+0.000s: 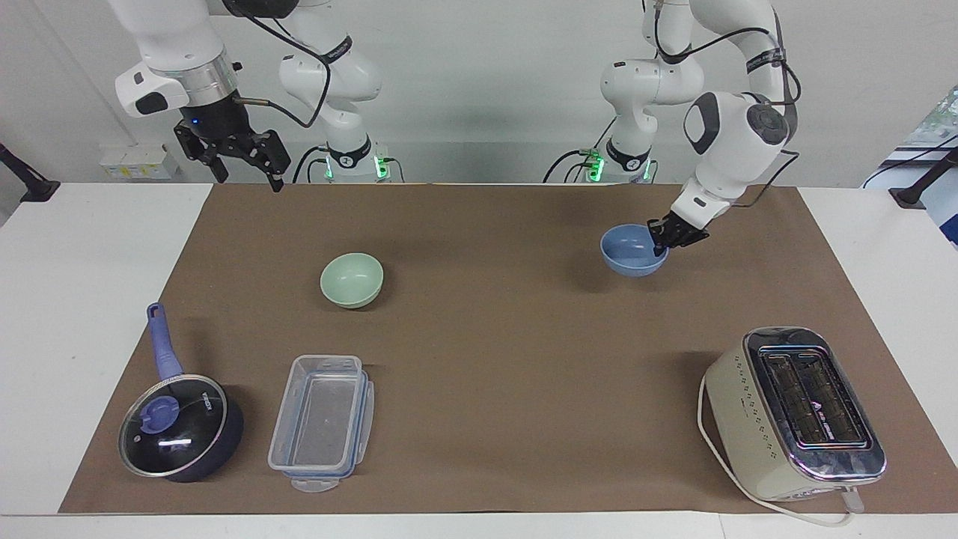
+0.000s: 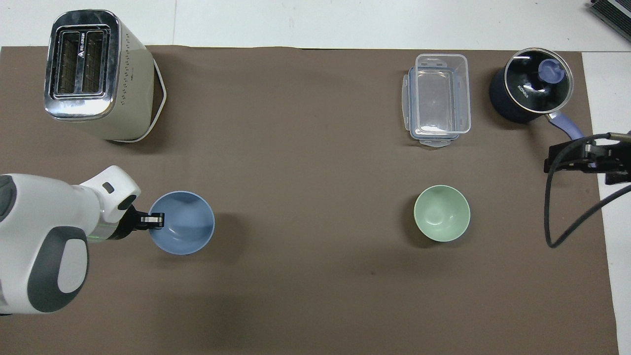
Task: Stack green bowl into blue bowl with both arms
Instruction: 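Slide the blue bowl with the left gripper toward the table center, then release the blue bowl with the left gripper while the right gripper starts reaching, then reach the right gripper to the green bowl rim and grasp it, then lift the green bowl with the right gripper and carry it over the blue bowl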
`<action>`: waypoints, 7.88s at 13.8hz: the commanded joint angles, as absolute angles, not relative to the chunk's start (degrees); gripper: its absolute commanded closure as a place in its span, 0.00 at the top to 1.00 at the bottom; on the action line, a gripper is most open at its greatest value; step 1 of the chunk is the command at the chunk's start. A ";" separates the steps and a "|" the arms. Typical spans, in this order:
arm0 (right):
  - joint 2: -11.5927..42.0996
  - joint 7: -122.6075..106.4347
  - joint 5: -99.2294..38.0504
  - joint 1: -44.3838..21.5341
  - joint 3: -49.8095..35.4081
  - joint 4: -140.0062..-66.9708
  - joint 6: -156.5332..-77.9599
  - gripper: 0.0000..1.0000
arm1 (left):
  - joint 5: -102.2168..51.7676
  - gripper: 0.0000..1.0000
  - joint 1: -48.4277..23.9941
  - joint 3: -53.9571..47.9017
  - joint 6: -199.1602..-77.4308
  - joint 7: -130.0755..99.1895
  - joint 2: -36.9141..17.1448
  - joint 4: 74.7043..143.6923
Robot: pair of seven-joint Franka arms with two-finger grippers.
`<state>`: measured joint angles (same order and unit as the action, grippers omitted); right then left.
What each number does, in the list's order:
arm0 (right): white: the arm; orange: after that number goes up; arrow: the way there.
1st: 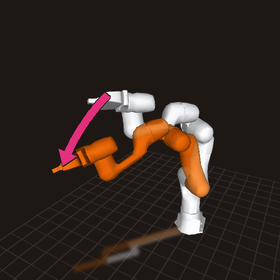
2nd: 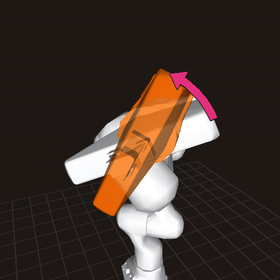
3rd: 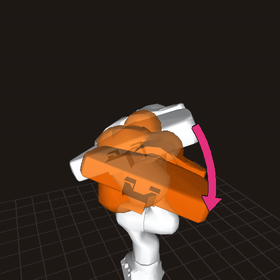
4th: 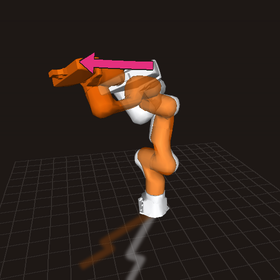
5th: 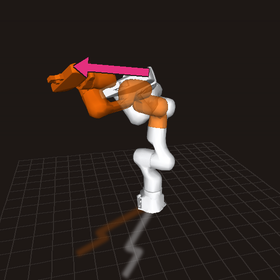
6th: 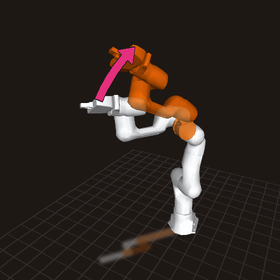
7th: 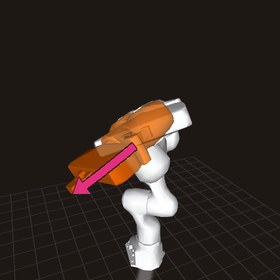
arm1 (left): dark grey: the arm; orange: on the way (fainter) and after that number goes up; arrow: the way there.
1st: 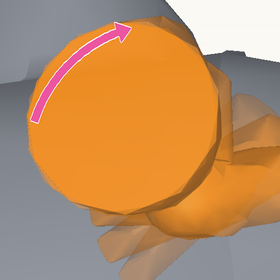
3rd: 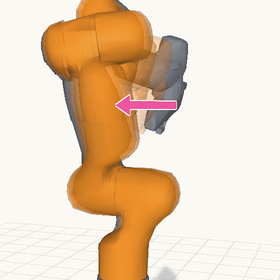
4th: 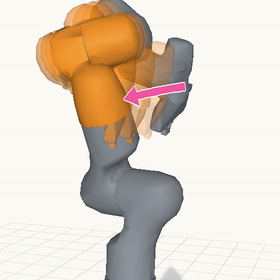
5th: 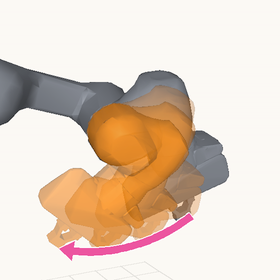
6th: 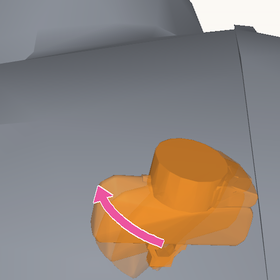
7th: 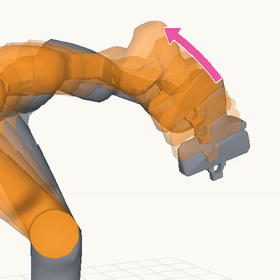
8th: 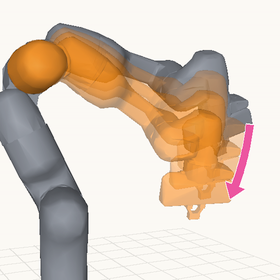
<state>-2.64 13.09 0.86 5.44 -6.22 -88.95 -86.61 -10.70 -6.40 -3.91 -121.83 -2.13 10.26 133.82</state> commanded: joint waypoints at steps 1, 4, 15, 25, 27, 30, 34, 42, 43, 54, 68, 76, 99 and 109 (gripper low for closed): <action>-2.37 11.60 -0.35 6.33 -6.42 -88.24 -85.87 1.00 | -12.13 0.00 -11.58 -3.34 -123.13 -6.67 9.93 133.15; -2.37 11.69 -0.35 6.33 -6.42 -88.24 -85.87 1.00 | -14.32 0.00 -17.30 -3.34 -125.24 -13.07 9.58 133.15; -2.37 11.78 -0.35 6.24 -6.42 -88.24 -85.87 1.00 | -14.94 0.00 -33.30 -3.34 -138.50 -21.36 0.09 134.82; -2.37 11.78 -0.35 6.24 -6.42 -88.24 -85.87 1.00 | -14.68 1.00 -29.46 -2.90 -135.02 -20.22 -0.44 130.27; -2.46 11.78 -0.35 6.33 -6.42 -88.24 -85.87 1.00 | -14.07 1.00 -27.26 -2.81 -130.28 -20.04 -0.44 126.32; -2.37 11.43 -0.35 6.33 -6.33 -88.24 -86.04 1.00 | -13.97 1.00 -20.59 -2.81 -127.97 -19.95 -0.44 122.27; -2.37 11.08 -0.53 6.33 -6.24 -88.68 -87.87 1.00 | -9.16 1.00 -13.72 -2.81 -121.94 -14.97 -0.53 116.57; -2.46 10.90 -1.23 6.24 -6.24 -90.17 -90.52 1.00 | 0.26 1.00 -3.35 -2.72 -103.46 3.42 -0.44 103.20; -2.37 10.81 -1.23 6.24 -6.24 -90.44 -91.40 1.00 | 0.44 1.00 -3.08 -2.64 -101.62 3.43 -0.61 101.53; -1.58 9.14 -1.32 5.63 -6.24 -108.87 -110.62 1.00 | 2.99 1.00 -2.81 -2.64 -94.75 2.99 -0.53 95.62; 2.64 3.52 -5.27 4.57 -6.42 -131.12 -134.37 1.00 | 2.55 1.00 -2.81 -2.64 -94.83 3.34 -0.53 95.62; 1.58 -5.25 -10.97 5.45 -6.33 -134.73 -135.00 1.00 | 2.98 1.00 -2.72 -2.64 -90.46 3.08 -0.44 93.27; -3.78 3.22 -21.97 -7.62 -6.94 -132.02 -130.96 0.00 | 2.55 1.00 -2.90 -2.72 -87.80 2.99 -0.09 91.32; -2.03 27.50 -13.81 -26.36 -7.03 -128.67 -133.14 0.00 | 2.46 1.00 -2.81 -2.64 -87.80 2.99 -0.09 91.49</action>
